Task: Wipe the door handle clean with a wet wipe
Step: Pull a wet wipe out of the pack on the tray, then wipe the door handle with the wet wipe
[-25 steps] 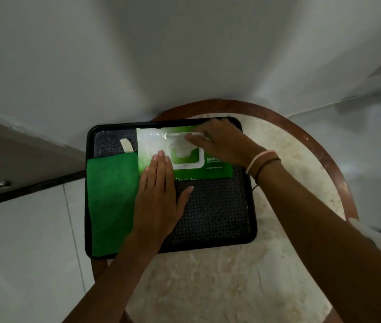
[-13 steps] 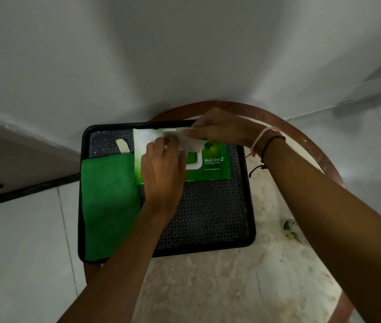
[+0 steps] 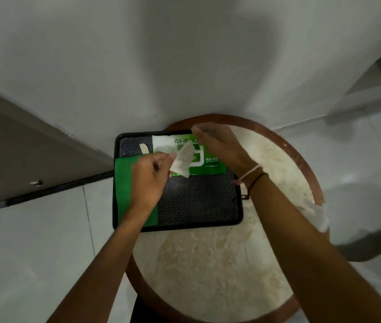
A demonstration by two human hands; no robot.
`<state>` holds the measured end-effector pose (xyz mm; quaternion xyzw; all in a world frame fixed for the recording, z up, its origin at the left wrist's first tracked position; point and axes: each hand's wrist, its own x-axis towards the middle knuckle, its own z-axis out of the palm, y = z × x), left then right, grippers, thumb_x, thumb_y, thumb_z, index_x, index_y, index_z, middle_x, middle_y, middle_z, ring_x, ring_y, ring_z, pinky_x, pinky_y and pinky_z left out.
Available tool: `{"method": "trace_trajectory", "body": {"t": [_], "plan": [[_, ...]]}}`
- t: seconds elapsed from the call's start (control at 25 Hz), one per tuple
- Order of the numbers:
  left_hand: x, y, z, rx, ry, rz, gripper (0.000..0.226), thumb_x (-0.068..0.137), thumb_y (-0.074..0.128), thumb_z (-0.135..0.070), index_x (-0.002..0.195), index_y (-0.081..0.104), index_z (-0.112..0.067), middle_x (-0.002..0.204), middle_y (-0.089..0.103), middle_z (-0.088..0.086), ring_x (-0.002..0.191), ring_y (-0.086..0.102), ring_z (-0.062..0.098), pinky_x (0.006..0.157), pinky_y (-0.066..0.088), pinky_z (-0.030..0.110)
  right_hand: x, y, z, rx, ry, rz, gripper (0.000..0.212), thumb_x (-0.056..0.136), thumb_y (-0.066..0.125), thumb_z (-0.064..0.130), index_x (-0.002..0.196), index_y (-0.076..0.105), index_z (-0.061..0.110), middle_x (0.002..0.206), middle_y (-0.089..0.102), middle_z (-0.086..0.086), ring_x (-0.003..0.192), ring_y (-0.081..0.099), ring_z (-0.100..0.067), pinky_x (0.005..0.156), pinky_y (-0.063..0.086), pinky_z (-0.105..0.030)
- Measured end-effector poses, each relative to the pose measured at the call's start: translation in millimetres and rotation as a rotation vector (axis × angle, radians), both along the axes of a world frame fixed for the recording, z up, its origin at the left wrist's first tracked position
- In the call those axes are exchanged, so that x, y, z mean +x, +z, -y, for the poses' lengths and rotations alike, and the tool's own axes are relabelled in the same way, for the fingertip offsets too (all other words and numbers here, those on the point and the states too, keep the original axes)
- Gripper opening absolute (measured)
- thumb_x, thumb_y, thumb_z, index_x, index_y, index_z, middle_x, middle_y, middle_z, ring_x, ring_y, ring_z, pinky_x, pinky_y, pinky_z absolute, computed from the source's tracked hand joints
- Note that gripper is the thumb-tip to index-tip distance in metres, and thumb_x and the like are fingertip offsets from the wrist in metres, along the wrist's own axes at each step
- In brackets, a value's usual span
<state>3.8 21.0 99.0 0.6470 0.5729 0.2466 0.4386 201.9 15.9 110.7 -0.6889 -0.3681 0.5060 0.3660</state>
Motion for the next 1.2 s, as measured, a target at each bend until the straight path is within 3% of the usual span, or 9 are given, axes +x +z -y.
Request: {"method": "trace_trajectory", "body": {"t": [0.12,0.24,0.44,0.56,0.68,0.84,0.96,1.08,1.2], "plan": [[-4.9,70.9,8.6,-0.096,0.000,0.228,0.033,0.106,0.059,-0.020,0.083,0.074,-0.002,0.065,0.066,0.011,0.060,0.061,0.019,0.061,0.053,0.033,-18.1,60.6,31.3,-0.125,-0.078,-0.457,0.043,0.094,0.070,0.026,0.131,0.065,0.006,0.124,0.071,-0.013,0.111,0.069,-0.032,0.099,0.056,-0.048],[-14.7,132.0,21.3,-0.072,-0.007,0.298,0.040,0.107,0.055,-0.025,0.079,0.069,0.000,0.062,0.061,0.011,0.059,0.058,0.016,0.059,0.050,0.027,-29.0,114.7,46.3,-0.060,-0.124,-0.663,0.042,0.093,0.069,0.008,0.131,0.062,-0.007,0.126,0.068,-0.025,0.107,0.067,-0.031,0.102,0.053,-0.050],[-44.0,220.6,44.3,0.147,0.154,0.233,0.005,0.100,0.069,-0.016,0.100,0.070,-0.021,0.093,0.071,-0.007,0.079,0.067,0.010,0.069,0.058,0.030,-47.9,210.7,43.0,0.021,-0.032,-0.639,0.041,0.091,0.065,-0.007,0.132,0.059,-0.011,0.120,0.066,-0.026,0.097,0.069,-0.030,0.080,0.064,-0.032],[-70.8,259.1,54.1,0.426,0.094,0.066,0.017,0.091,0.080,-0.020,0.108,0.079,-0.022,0.112,0.061,-0.005,0.101,0.060,0.003,0.088,0.048,0.010,-66.3,249.4,39.3,0.083,0.084,-0.597,0.043,0.088,0.063,-0.014,0.131,0.059,-0.013,0.128,0.063,-0.037,0.108,0.067,-0.039,0.096,0.059,-0.044],[-111.6,293.8,52.5,0.490,0.037,-0.009,0.030,0.081,0.089,-0.022,0.110,0.081,-0.020,0.103,0.064,-0.009,0.095,0.060,-0.004,0.086,0.042,0.000,-104.6,282.8,34.8,0.105,0.227,-0.565,0.037,0.087,0.064,-0.013,0.124,0.067,-0.006,0.118,0.072,-0.027,0.099,0.074,-0.030,0.081,0.064,-0.034],[-182.0,323.9,32.9,0.360,0.099,0.232,0.008,0.087,0.082,-0.005,0.093,0.084,-0.010,0.083,0.078,-0.007,0.076,0.070,0.005,0.070,0.054,0.017,-164.9,309.4,21.1,0.084,0.269,-0.535,0.027,0.086,0.069,-0.010,0.106,0.077,0.006,0.104,0.080,-0.014,0.090,0.079,-0.021,0.070,0.063,-0.024],[-256.7,331.3,11.8,0.189,0.176,0.424,0.017,0.098,0.066,0.002,0.089,0.075,-0.009,0.072,0.075,-0.014,0.069,0.067,-0.002,0.062,0.053,0.008,-225.0,318.5,7.7,0.082,0.230,-0.602,0.022,0.086,0.071,0.000,0.107,0.079,0.003,0.111,0.077,-0.019,0.093,0.077,-0.025,0.083,0.065,-0.035],[-319.6,335.2,-4.0,-0.064,0.182,0.664,0.013,0.103,0.057,-0.001,0.101,0.069,-0.001,0.085,0.078,-0.001,0.080,0.074,0.010,0.063,0.063,0.019,-301.8,313.4,-3.0,0.081,0.118,-0.900,0.035,0.093,0.066,0.024,0.121,0.075,0.005,0.128,0.071,-0.019,0.112,0.072,-0.031,0.103,0.055,-0.049],[-352.8,335.9,-12.0,-0.151,0.243,0.657,0.011,0.102,0.059,-0.001,0.101,0.069,0.000,0.094,0.077,0.015,0.083,0.074,0.018,0.062,0.064,0.024,-369.5,305.6,-2.8,-0.045,-0.036,-1.179,0.059,0.094,0.063,0.043,0.135,0.064,0.001,0.139,0.063,-0.024,0.116,0.070,-0.038,0.095,0.059,-0.051]]}}
